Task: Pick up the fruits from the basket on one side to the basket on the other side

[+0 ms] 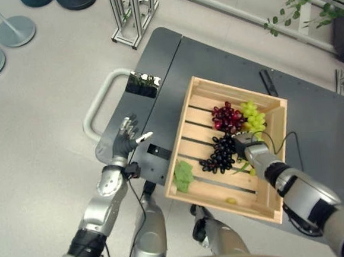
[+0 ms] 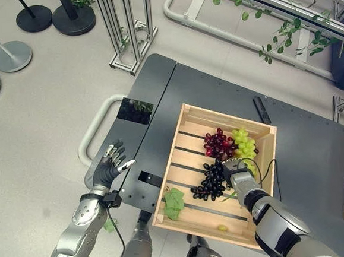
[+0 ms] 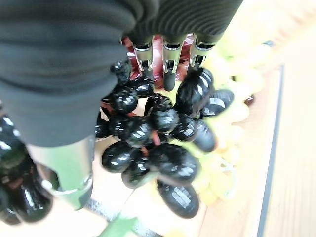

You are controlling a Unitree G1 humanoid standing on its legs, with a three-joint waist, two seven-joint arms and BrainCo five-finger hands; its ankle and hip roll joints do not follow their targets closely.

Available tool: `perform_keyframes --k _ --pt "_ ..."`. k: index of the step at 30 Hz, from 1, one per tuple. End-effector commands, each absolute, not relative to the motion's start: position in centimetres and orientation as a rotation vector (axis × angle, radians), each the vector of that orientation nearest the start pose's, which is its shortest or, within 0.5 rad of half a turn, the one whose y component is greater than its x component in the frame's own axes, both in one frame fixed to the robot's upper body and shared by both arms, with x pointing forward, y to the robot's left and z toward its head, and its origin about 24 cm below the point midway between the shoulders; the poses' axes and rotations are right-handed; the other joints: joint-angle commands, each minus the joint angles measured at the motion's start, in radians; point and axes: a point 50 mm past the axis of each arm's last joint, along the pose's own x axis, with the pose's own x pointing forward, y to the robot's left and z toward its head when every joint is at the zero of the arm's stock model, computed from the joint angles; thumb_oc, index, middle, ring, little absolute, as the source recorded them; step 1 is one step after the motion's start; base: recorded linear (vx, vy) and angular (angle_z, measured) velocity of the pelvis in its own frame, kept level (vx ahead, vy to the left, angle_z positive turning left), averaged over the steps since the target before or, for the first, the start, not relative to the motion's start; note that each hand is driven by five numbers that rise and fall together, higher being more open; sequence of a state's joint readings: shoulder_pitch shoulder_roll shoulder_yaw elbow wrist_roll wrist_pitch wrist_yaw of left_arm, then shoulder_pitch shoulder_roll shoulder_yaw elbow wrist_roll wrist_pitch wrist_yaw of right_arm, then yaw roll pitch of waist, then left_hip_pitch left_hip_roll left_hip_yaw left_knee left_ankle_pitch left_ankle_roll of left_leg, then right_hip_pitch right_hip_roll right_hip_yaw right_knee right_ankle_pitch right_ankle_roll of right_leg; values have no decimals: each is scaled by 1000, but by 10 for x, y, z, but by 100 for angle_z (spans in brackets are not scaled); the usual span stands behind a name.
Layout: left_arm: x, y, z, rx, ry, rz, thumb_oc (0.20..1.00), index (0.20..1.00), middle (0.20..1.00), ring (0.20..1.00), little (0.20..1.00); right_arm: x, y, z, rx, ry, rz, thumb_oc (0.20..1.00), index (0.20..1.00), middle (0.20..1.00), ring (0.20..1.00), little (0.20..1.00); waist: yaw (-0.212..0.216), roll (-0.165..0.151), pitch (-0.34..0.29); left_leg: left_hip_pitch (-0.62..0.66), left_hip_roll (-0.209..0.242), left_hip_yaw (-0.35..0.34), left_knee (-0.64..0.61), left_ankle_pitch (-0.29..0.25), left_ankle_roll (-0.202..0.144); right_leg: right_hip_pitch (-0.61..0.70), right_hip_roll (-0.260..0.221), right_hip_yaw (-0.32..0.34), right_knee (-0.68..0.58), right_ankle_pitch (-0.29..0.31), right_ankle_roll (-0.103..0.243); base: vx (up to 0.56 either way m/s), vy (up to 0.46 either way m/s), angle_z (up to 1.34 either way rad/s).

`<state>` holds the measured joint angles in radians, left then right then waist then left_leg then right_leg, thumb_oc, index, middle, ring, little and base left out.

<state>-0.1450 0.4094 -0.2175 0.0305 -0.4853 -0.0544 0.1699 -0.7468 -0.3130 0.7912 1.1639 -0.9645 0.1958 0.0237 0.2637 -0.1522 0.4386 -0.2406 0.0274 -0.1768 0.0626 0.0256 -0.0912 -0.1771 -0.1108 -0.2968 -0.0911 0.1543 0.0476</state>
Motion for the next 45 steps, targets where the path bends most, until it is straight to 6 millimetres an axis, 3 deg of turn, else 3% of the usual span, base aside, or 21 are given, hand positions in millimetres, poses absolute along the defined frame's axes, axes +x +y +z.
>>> perform_keyframes --k 1,4,5,6,10,13,14,17,24,30,32,34,38,41,42,43,45 --pt "279 162 96 -109 -191 -103 1000 1000 1000 1000 1000 339 -169 -17 -2053 431 566 1000 1000 1000 1000 1000 5 17 8 -34 -21 -58 -150 98 31 29 -51 -13 9 -43 94 10 -32 5" --pt "280 162 96 -117 -190 -99 1000 1000 1000 1000 1000 333 -162 -26 -2056 442 606 1000 1000 1000 1000 1000 8 12 12 -38 -22 -68 -150 100 29 33 -49 -19 11 -48 93 8 -38 13" --pt "281 162 97 -118 -192 -97 1000 1000 1000 1000 1000 331 -160 -28 -2050 445 612 809 809 809 809 809 10 11 15 -39 -23 -72 -150 101 28 33 -48 -21 12 -49 92 6 -45 20" --pt "281 163 98 -123 -191 -90 1000 1000 1000 1000 1000 329 -160 -31 -2028 458 609 200 200 200 200 200 12 9 18 -41 -23 -76 -150 103 27 33 -48 -25 12 -49 92 -1 -37 20" --pt "281 168 99 -144 -198 -50 1000 1000 1000 1000 1000 323 -160 -36 -1874 484 539 200 200 200 200 200 12 6 23 -47 -20 -84 -150 107 23 32 -47 -34 11 -50 91 -8 -14 11" --pt "280 175 99 -162 -196 0 1000 1000 1000 1000 1000 315 -157 -44 -1524 509 394 200 200 200 200 200 5 2 27 -46 -15 -83 -150 109 21 32 -43 -32 11 -52 90 -9 1 4" --pt "280 178 98 -173 -195 27 1000 1000 1000 1000 1000 309 -158 -50 -1303 548 297 200 200 200 200 200 -2 1 27 -41 -11 -80 -150 105 21 34 -41 -29 12 -56 89 0 0 0" --pt "277 185 96 -169 -187 66 1000 1000 1000 1000 1000 299 -158 -57 -1031 573 198 200 200 200 200 200 -17 -2 23 -43 -9 -73 -150 111 23 29 -40 -24 10 -52 90 -9 24 0" --pt "271 194 89 -172 -170 125 1000 1000 1000 1000 1000 303 -154 -43 -857 470 124 200 200 200 200 200 -34 6 21 -44 -1 -65 -150 113 22 22 -40 -17 9 -50 91 -2 6 -1" --pt "270 195 85 -106 -157 102 1000 1000 1000 1000 1000 327 -159 -3 -859 281 75 200 200 200 200 200 -41 15 17 -43 -3 -64 -150 112 23 20 -40 -12 9 -48 91 0 1 -1" --pt "270 202 85 -64 -161 127 1000 1000 1000 1000 1000 334 -169 32 -884 122 39 200 200 200 200 200 -53 4 13 -40 -3 -59 -150 109 24 18 -39 -4 10 -49 91 1 3 -2" --pt "270 204 85 -53 -159 133 1000 1000 1000 1000 1000 334 -174 43 -887 77 24 200 200 200 200 200 -57 2 11 -38 -2 -57 -150 107 25 17 -40 -2 11 -49 91 6 0 -5" --pt "271 212 88 -6 -166 155 1000 1000 1000 1000 1000 333 -190 96 -890 -133 -47 200 200 200 200 200 -74 -18 0 -31 1 -50 -150 100 25 19 -41 3 13 -49 94 8 -15 -6" --pt "270 215 88 8 -166 158 1000 1000 1000 1000 1000 330 -196 113 -894 -198 -61 200 200 200 200 200 -77 -23 -3 -29 0 -47 -150 98 26 19 -41 5 14 -49 95 3 -2 -3" --pt "270 218 89 48 -158 152 1000 1000 1000 1000 1000 327 -199 134 -925 -272 -64 200 200 200 200 200 -83 -31 -7 -27 1 -45 -150 95 26 19 -40 9 14 -50 95 5 0 -9" --pt "270 218 89 48 -158 150 1000 1000 1000 1000 1000 326 -200 134 -926 -270 -64 200 200 200 200 200 -82 -30 -6 -26 1 -45 -150 95 26 19 -41 9 14 -50 95 11 -3 -7" --pt "269 221 90 102 -154 139 1000 1000 1000 1000 1000 322 -204 158 -974 -346 -57 200 200 200 200 200 -86 -39 -11 -23 2 -42 -150 92 26 20 -40 15 15 -51 95 6 -4 -2"
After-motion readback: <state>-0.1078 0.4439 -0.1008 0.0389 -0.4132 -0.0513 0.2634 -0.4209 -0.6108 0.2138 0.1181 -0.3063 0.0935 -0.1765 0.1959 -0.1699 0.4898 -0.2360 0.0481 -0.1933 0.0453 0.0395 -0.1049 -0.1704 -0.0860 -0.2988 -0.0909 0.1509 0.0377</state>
